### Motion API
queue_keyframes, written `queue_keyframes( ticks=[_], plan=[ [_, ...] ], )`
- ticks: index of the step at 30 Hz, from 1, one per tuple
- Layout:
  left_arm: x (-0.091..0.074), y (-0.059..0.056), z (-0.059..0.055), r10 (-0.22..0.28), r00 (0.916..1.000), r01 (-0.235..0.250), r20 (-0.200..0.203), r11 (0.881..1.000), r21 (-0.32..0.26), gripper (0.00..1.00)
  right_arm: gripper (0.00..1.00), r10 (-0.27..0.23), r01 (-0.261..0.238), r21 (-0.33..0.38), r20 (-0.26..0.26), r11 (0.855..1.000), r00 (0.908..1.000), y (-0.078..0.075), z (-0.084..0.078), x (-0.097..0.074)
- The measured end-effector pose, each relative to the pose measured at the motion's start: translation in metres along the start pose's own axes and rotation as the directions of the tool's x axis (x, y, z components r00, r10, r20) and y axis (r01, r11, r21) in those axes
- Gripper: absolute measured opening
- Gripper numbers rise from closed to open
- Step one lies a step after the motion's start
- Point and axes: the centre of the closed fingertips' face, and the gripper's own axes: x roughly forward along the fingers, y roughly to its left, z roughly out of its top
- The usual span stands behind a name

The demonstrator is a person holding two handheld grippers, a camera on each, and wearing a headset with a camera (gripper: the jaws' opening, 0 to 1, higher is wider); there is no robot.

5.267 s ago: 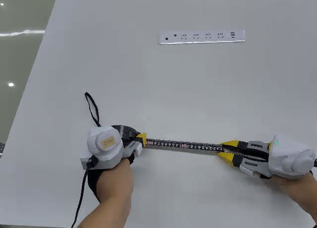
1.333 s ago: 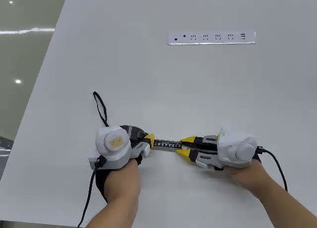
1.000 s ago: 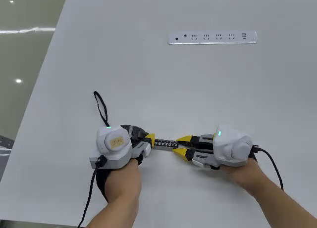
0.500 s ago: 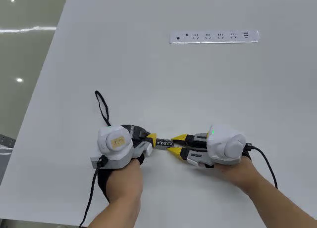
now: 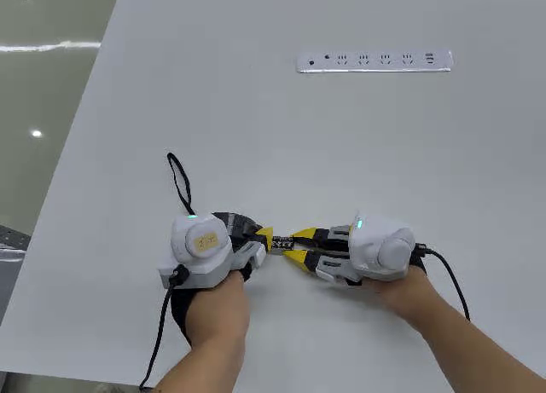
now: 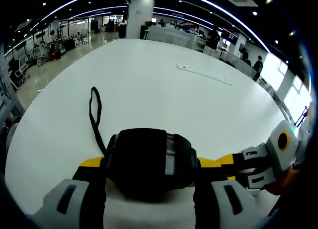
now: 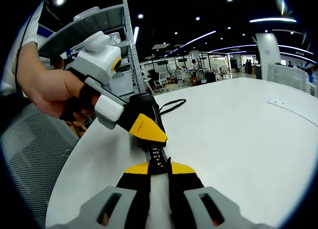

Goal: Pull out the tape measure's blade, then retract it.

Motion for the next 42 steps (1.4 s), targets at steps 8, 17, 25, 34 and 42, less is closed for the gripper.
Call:
queue_keyframes(
  ticks=[8,17,25,34,42],
  plan=[
    [0.000,0.000,0.000,-0.004,1.0000,0.004,0.001,1.000,-0.006,0.70,0.12,0.005,-0.005,-0.011,-0.002,1.000,1.0000,0.000,0.002,0.010],
    [0.000,0.000,0.000,-0.009,1.0000,0.009,-0.001,1.000,-0.017,0.70,0.12,0.011,-0.011,-0.024,-0.003,1.000,0.9999,0.001,0.004,0.019],
    [0.000,0.001,0.001,-0.018,0.9998,0.018,-0.002,0.999,-0.049,0.70,0.12,0.012,-0.012,-0.024,-0.002,1.000,0.9999,0.001,0.006,0.024],
    [0.000,0.001,0.001,-0.026,0.9997,0.026,-0.001,0.998,-0.055,0.70,0.11,0.016,-0.016,-0.020,-0.001,1.000,0.9999,0.003,0.007,0.026],
    [0.000,0.000,0.001,-0.026,0.9996,0.026,-0.005,0.998,-0.062,0.70,0.11,0.025,-0.025,-0.023,-0.003,0.999,0.9997,0.003,0.009,0.031]
  ],
)
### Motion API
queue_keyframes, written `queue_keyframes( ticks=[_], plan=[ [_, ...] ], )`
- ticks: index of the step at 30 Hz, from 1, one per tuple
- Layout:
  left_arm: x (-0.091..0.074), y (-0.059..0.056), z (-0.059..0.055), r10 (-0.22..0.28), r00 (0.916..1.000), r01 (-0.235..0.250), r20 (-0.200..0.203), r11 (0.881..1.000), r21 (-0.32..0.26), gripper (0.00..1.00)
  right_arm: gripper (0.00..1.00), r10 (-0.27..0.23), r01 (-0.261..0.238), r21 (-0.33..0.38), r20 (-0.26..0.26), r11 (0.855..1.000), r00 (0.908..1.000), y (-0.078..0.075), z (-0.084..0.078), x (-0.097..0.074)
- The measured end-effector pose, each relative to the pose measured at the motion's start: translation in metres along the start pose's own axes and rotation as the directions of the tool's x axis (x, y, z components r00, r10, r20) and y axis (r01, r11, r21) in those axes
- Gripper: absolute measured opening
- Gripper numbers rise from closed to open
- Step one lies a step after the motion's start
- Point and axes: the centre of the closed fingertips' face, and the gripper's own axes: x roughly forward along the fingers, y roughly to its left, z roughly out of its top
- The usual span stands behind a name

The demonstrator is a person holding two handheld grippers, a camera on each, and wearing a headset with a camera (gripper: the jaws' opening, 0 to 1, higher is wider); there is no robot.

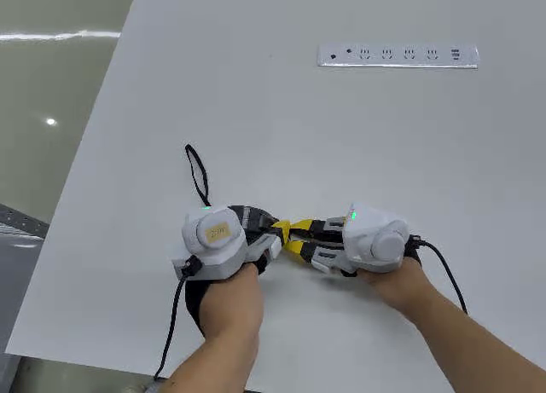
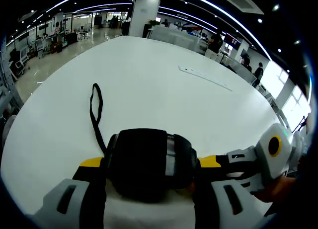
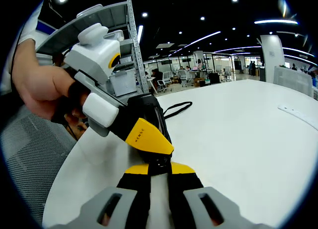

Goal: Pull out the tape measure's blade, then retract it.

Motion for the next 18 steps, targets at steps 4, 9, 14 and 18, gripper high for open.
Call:
queue_keyframes(
  ticks=[4,9,14,18],
  plan=[
    [0.0003,0.0003,-0.0002,0.000,1.0000,0.000,0.000,1.000,-0.002,0.70,0.11,0.000,0.000,-0.001,-0.001,1.000,1.0000,0.0001,0.0004,0.0009],
    [-0.0003,0.0002,-0.0002,-0.001,1.0000,0.001,0.004,1.000,-0.002,0.70,0.11,0.001,-0.001,-0.001,-0.002,1.000,1.0000,0.0002,0.0006,0.0010],
    [0.0000,0.0002,-0.0003,-0.003,1.0000,0.003,0.004,1.000,-0.001,0.70,0.12,0.001,-0.001,-0.005,-0.001,1.000,1.0000,0.0004,0.0013,0.0005],
    [0.0000,0.0002,-0.0002,-0.005,1.0000,0.005,0.006,1.000,0.001,0.70,0.12,0.000,0.000,0.000,0.000,1.000,1.0000,0.0000,0.0012,0.0006]
  ],
)
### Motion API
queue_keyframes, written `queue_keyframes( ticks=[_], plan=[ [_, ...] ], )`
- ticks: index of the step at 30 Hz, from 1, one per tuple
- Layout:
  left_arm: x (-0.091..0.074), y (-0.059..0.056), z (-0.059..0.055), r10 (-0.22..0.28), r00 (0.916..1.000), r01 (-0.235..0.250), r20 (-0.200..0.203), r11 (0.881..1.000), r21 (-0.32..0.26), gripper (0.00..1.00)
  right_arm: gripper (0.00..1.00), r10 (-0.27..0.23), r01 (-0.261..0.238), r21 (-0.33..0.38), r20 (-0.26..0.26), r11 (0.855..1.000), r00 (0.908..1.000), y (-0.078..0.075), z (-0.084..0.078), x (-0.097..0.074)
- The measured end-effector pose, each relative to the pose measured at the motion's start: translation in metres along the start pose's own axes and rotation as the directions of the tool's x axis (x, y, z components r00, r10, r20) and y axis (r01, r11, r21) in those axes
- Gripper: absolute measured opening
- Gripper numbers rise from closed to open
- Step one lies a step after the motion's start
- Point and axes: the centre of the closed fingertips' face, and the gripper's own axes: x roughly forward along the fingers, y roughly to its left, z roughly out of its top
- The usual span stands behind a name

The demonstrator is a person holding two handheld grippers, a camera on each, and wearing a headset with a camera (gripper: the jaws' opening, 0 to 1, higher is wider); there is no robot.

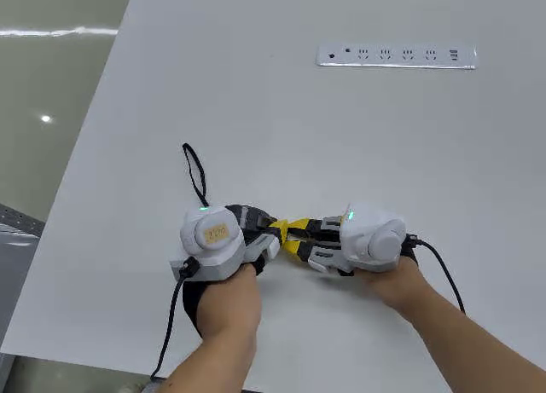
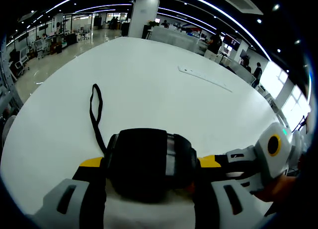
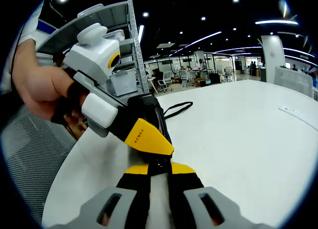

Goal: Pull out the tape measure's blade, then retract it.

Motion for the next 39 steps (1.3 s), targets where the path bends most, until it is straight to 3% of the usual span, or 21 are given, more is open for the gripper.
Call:
queue_keyframes(
  ticks=[20,28,30,33,39],
  plan=[
    [0.0009,-0.0007,-0.0009,-0.017,0.9998,0.017,-0.003,0.999,0.046,0.71,0.16,0.007,-0.007,-0.034,-0.010,0.999,0.9999,0.0020,-0.0008,-0.0004],
    [0.0007,-0.0011,-0.0029,-0.026,0.9996,0.027,-0.012,0.996,0.086,0.72,0.19,0.006,-0.007,-0.044,-0.018,0.999,0.9998,0.0020,-0.0020,-0.0025],
    [0.0000,-0.0006,-0.0030,-0.021,0.9997,0.023,-0.016,0.992,0.121,0.71,0.19,0.005,-0.006,-0.044,-0.019,0.999,0.9998,0.0017,-0.0019,-0.0028],
    [-0.0003,-0.0003,-0.0051,-0.028,0.9994,0.029,-0.021,0.995,0.095,0.71,0.21,-0.001,0.001,-0.038,-0.018,0.999,0.9998,0.0016,-0.0018,-0.0031],
    [-0.0001,-0.0008,-0.0060,-0.031,0.9993,0.033,-0.022,0.993,0.117,0.71,0.24,-0.011,0.010,-0.044,-0.023,0.999,0.9997,0.0032,-0.0023,-0.0055]
  ],
)
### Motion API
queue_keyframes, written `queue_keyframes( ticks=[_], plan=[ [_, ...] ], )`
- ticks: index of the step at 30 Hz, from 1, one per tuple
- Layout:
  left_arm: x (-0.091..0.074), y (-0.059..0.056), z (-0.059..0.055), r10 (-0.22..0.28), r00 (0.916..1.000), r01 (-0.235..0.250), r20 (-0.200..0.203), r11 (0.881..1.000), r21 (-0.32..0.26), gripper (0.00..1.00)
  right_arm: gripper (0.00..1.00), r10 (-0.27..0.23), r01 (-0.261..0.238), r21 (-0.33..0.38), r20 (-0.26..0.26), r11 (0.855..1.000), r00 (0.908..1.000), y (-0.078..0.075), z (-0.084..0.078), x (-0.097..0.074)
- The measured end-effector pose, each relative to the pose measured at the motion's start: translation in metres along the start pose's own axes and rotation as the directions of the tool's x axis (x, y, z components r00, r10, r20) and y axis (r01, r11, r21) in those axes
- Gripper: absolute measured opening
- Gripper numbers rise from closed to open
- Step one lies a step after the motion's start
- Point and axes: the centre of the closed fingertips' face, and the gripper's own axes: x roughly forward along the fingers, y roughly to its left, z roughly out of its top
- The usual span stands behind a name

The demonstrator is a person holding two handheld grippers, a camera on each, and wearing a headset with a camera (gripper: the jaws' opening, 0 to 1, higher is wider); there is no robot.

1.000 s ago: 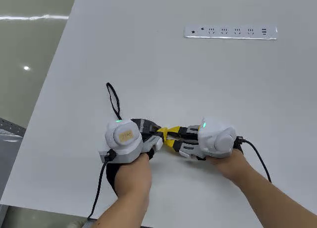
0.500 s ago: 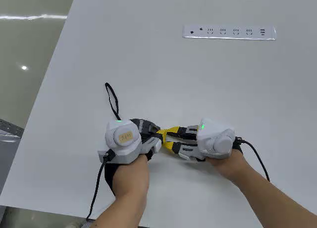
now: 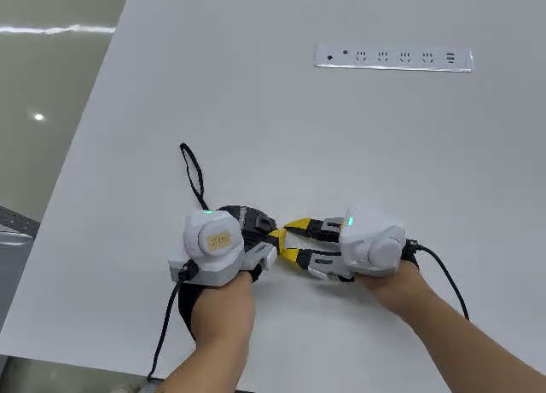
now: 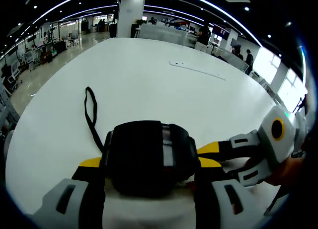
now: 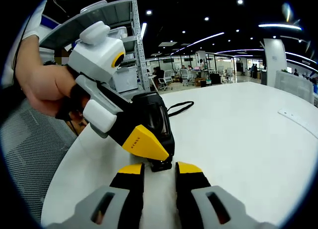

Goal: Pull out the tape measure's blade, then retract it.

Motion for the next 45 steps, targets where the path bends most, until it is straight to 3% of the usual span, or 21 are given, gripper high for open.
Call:
queue_keyframes(
  ticks=[9,26,34,45],
  plan=[
    [-0.003,0.001,0.003,-0.003,0.9999,0.002,0.015,0.999,0.051,0.72,0.26,-0.013,0.013,0.025,0.015,1.000,0.9998,0.000,0.000,-0.009],
    [-0.008,0.005,0.002,-0.056,0.9975,0.053,0.042,0.996,0.075,0.75,0.30,-0.084,0.082,0.056,0.022,0.995,0.9963,0.003,0.000,-0.028],
    [-0.012,0.003,0.003,-0.104,0.9931,0.097,0.055,0.989,0.114,0.75,0.31,-0.118,0.116,0.070,0.028,0.991,0.9927,0.002,0.003,-0.037],
    [-0.018,0.008,-0.002,-0.123,0.9909,0.112,0.054,0.978,0.173,0.75,0.32,-0.145,0.142,0.091,0.026,0.986,0.9891,0.007,0.003,-0.048]
  ],
)
